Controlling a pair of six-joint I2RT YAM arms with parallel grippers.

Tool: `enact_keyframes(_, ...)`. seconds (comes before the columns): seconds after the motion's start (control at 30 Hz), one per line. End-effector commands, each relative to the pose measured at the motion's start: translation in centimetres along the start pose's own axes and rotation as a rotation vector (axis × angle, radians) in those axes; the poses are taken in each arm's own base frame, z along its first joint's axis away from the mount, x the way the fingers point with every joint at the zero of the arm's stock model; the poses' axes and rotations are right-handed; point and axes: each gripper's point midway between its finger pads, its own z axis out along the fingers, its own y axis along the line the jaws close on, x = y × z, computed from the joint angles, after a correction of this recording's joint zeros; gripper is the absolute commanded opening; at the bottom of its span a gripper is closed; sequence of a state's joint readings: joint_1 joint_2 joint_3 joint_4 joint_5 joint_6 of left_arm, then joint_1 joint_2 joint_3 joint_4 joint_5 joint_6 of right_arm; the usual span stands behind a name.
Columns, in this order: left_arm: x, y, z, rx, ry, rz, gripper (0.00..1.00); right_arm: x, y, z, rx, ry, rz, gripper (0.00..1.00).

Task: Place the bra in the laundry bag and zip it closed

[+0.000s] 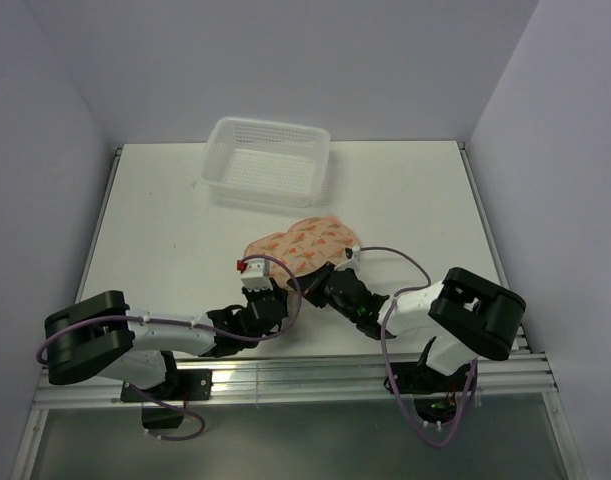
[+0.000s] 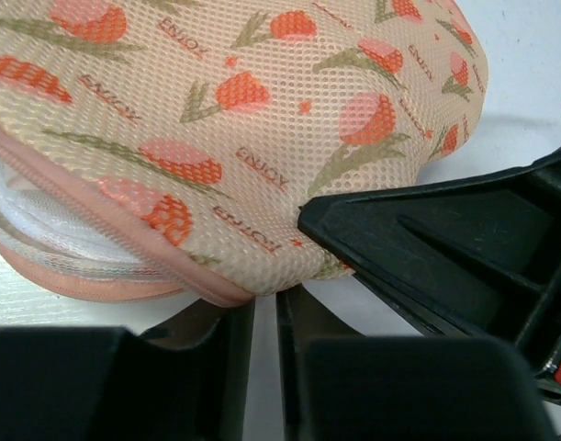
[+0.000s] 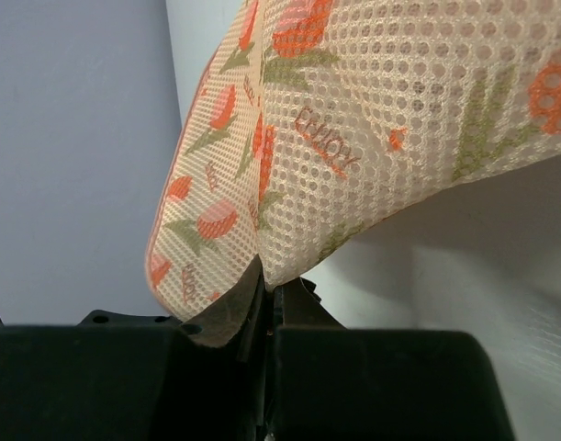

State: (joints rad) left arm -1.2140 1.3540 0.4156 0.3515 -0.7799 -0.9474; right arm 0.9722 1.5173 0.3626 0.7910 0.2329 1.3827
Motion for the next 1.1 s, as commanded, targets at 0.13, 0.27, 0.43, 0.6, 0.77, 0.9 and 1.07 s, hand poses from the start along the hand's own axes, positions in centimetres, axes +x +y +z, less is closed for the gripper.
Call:
enact_keyframes(0.13, -2.3, -1.6, 0.4, 0.018, -0.068, -0.044, 0.05, 0.5, 1.0, -1.4, -0.040, 0.025, -0.001, 0.00)
enact_keyframes(0.27, -2.3, -1.1, -0.1, 0.011, -0.065, -0.052, 0.00, 0.5, 1.0, -1.4, -0.039, 0.020, -0.005, 0.00)
enact_keyframes(0.43, -0.6, 2.0, -0.8, -0.032, -0.027, -0.025, 0.00, 0.3, 0.3, -1.2, -0.016, 0.013, -0.048, 0.00)
enact_keyframes(0.6, 0.5, 4.5, -2.2, -0.060, 0.003, -0.043, 0.00, -0.9, -1.1, -0.8, 0.020, 0.009, -0.088, 0.00)
enact_keyframes(0.77, 0.6, 6.6, -3.7, -0.071, 0.015, -0.058, 0.00, -1.7, -2.2, -0.3, 0.036, 0.038, -0.161, 0.00)
enact_keyframes(0.9, 0.3, 8.1, -4.4, -0.106, 0.009, -0.075, 0.00, -2.6, -3.5, -0.1, 0.058, 0.087, -0.242, 0.00)
enact_keyframes(1.07, 0.6, 7.6, -4.6, -0.068, 0.028, -0.100, 0.00, -3.7, -5.4, -0.5, 0.118, 0.170, -0.372, 0.15)
